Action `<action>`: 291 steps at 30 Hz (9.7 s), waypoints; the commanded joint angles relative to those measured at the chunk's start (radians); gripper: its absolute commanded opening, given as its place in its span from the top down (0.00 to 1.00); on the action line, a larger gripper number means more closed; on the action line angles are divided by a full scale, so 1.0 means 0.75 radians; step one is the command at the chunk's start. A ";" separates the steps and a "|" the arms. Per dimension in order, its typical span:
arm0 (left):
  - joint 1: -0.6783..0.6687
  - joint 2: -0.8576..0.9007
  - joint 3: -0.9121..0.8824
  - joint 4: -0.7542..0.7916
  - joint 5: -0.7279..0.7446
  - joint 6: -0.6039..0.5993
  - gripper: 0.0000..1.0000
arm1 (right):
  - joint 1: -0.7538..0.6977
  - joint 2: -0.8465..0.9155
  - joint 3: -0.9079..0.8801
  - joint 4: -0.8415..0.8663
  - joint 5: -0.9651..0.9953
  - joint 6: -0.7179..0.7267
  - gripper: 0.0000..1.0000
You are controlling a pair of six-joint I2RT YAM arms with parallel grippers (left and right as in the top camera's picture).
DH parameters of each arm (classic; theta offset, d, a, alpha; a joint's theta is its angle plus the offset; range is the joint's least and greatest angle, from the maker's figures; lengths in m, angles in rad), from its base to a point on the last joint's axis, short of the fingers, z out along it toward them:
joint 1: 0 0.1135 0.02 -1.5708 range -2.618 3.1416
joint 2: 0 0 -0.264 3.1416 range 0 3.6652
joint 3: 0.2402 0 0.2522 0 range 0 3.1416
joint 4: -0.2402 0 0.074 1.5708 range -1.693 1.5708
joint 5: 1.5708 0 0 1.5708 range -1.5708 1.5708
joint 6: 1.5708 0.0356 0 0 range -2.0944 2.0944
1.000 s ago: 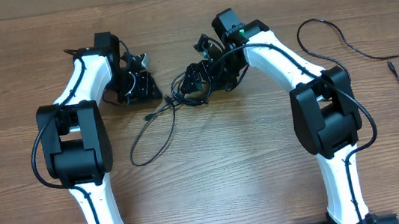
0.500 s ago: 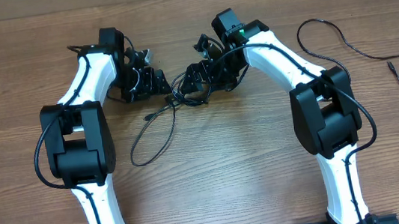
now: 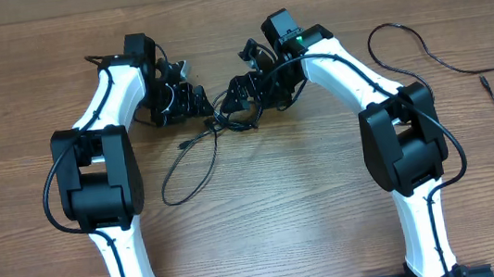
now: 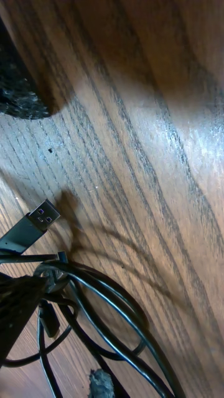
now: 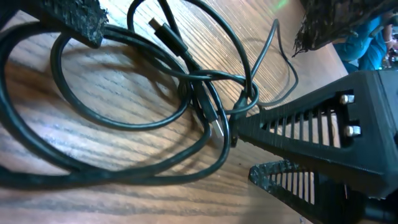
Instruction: Untangle cables
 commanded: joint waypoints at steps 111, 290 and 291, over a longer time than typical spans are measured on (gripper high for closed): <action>-0.008 0.020 0.005 -0.028 -0.012 0.092 0.19 | -0.117 -0.151 -0.009 -0.299 -0.337 -0.029 0.00; -0.114 -0.160 -0.017 -0.037 -0.474 -0.668 0.96 | 0.122 -0.146 0.009 -0.290 0.129 -0.154 0.00; -0.114 -0.160 -0.034 -0.009 -0.473 -0.668 0.96 | 0.122 -0.146 0.009 -0.290 0.129 -0.154 0.00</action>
